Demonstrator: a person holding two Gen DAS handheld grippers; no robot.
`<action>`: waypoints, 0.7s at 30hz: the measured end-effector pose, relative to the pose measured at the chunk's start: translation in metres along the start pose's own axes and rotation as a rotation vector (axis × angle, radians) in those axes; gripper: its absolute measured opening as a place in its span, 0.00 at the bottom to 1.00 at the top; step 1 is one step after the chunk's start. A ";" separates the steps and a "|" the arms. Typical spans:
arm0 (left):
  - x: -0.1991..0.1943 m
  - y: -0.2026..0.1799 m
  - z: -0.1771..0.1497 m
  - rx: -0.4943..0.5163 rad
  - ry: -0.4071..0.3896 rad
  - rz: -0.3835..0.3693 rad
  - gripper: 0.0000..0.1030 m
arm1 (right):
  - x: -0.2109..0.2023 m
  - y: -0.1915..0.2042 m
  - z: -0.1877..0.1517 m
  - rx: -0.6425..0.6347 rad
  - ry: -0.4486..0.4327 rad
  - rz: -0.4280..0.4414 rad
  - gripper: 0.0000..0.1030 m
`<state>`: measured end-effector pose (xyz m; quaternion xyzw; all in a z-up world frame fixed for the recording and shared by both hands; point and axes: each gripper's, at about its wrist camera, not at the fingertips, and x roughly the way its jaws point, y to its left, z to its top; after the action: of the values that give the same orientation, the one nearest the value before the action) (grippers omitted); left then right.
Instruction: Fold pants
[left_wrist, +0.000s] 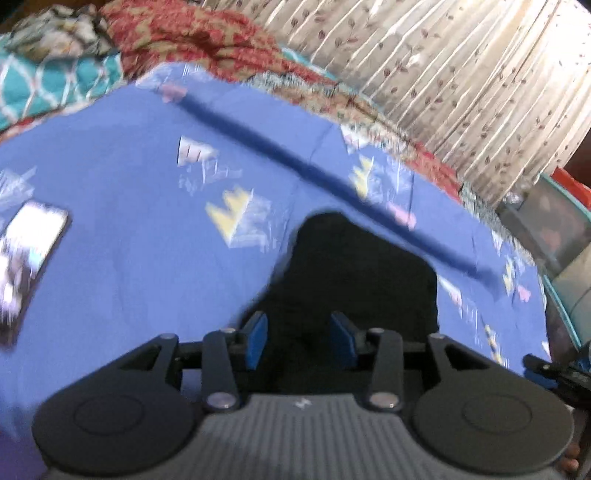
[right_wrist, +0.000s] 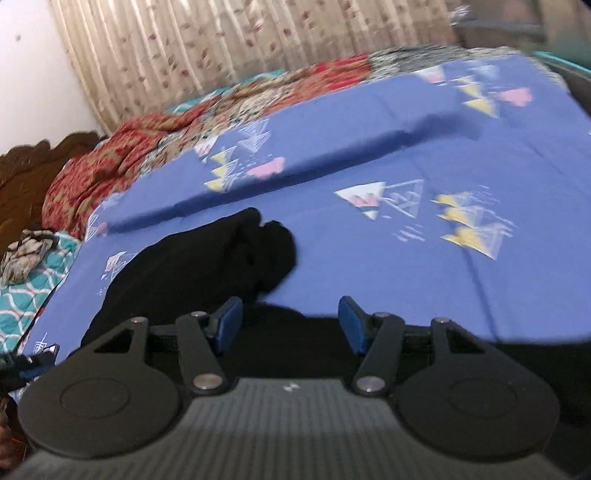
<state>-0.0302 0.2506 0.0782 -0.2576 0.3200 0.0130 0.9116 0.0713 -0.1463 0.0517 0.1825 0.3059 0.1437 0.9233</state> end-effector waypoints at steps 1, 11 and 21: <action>0.004 0.003 0.012 -0.007 -0.012 -0.004 0.37 | 0.012 -0.003 0.011 0.011 0.004 0.006 0.58; 0.122 0.037 0.071 -0.044 0.080 0.158 0.22 | 0.153 -0.034 0.049 0.242 0.136 -0.031 0.54; 0.187 -0.043 0.048 0.062 0.196 -0.002 0.25 | 0.209 0.035 0.033 0.048 0.229 0.054 0.55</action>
<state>0.1543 0.2103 0.0197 -0.2296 0.4074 -0.0231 0.8836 0.2472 -0.0444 -0.0158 0.1953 0.4079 0.1811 0.8733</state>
